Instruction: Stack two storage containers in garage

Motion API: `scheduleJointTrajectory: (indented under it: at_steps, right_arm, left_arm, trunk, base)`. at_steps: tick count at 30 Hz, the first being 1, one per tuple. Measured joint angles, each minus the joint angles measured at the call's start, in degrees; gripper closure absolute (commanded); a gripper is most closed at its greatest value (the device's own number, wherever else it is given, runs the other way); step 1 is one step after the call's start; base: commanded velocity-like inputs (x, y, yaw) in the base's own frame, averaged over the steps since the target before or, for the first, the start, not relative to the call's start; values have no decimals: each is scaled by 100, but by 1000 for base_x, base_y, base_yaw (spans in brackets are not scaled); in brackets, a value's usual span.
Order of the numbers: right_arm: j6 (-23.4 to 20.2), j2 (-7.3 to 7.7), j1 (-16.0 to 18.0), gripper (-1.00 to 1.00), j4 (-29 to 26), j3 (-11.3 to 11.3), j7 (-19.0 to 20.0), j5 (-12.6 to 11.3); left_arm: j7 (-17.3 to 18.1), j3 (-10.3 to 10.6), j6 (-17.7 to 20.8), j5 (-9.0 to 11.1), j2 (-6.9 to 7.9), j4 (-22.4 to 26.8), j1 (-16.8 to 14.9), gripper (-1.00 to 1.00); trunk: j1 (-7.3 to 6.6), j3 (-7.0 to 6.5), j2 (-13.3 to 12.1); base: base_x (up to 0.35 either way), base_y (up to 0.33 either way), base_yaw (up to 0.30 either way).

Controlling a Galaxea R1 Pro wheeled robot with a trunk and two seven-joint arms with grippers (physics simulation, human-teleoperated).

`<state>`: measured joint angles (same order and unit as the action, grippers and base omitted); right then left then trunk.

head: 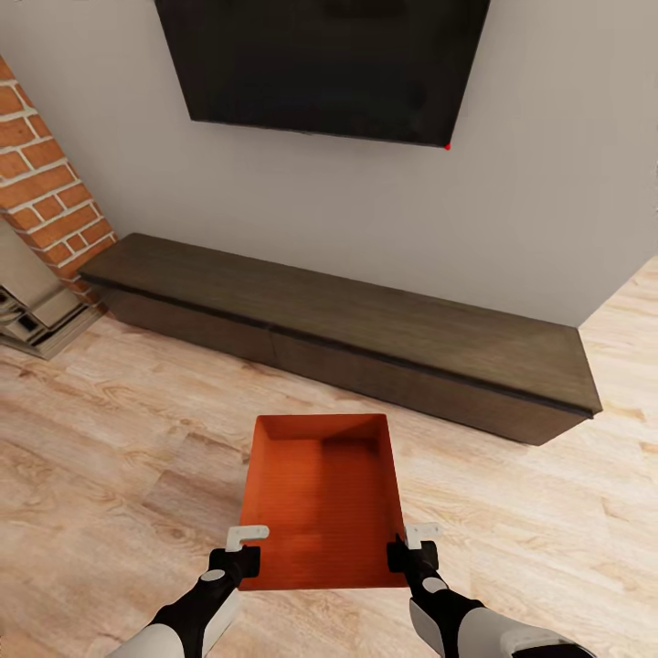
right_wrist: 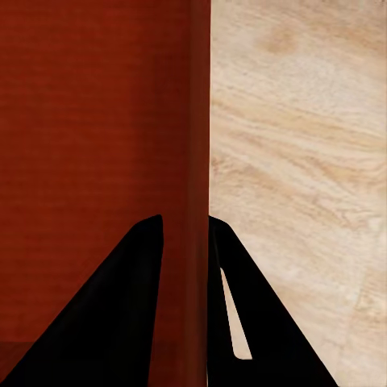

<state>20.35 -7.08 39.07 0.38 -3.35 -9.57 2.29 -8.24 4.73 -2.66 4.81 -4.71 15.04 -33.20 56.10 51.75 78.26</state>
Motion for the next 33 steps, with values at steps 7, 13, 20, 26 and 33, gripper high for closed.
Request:
scheduleJointTrajectory:
  at_steps: [7,13,20,26,33]
  right_arm:
    - [-7,0,0,100,-2,-24,1,-23]
    - [-11,0,0,100,-2,-24,1,-22]
    - [-12,0,0,100,-2,-22,1,-19]
    - [1,3,0,100,1,-29,6,-31]
    - [2,4,0,100,0,-24,5,-22]
  left_arm:
    - [0,1,0,5,0,-4,0,100]
    - [-1,2,0,9,0,-8,0,100]
    - [-1,2,0,10,0,-9,0,100]
    - [-4,2,-1,0,-2,-2,0,100]
    - [-6,5,-3,3,-3,-2,0,100]
  trunk:
    - [-154,-126,-281]
    - [-286,-233,-522]
    - [-439,-359,-802]
    - [-550,-450,-1004]
    - [-550,-449,-1005]
  base:
    - [0,0,0]
    - [0,0,0]
    - [0,0,0]
    - [0,0,0]
    - [0,0,0]
